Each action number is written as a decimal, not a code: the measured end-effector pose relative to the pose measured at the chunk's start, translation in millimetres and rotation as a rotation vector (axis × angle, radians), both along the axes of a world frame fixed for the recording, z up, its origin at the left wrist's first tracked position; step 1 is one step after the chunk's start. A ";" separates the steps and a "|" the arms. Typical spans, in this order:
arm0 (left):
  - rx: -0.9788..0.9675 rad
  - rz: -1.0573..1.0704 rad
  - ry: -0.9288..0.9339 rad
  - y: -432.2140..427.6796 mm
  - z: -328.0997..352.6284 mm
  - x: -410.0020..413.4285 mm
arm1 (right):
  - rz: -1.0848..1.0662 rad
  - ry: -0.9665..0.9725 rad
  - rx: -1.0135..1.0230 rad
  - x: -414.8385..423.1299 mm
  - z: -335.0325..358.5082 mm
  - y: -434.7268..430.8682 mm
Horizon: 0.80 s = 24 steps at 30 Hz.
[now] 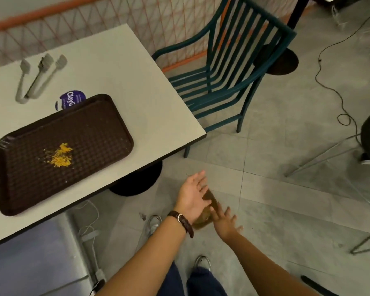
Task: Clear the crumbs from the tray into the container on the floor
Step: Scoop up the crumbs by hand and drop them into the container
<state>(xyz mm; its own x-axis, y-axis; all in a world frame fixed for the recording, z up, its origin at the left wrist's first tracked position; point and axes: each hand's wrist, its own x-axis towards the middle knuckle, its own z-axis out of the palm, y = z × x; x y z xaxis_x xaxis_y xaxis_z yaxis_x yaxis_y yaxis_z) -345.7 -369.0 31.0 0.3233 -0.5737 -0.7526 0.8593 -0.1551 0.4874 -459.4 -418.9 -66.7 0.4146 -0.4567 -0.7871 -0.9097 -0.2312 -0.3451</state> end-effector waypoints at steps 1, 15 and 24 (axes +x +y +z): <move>0.000 0.017 -0.073 3.3 13.6 1.4 | -0.082 -0.022 0.040 -10.7 -1.3 -3.2; 0.128 0.101 -0.491 196.4 95.7 81.4 | -0.100 -0.357 0.227 91.7 84.7 104.0; 0.261 0.381 -0.469 351.1 84.3 222.0 | 0.299 -0.618 -0.107 277.3 142.9 141.1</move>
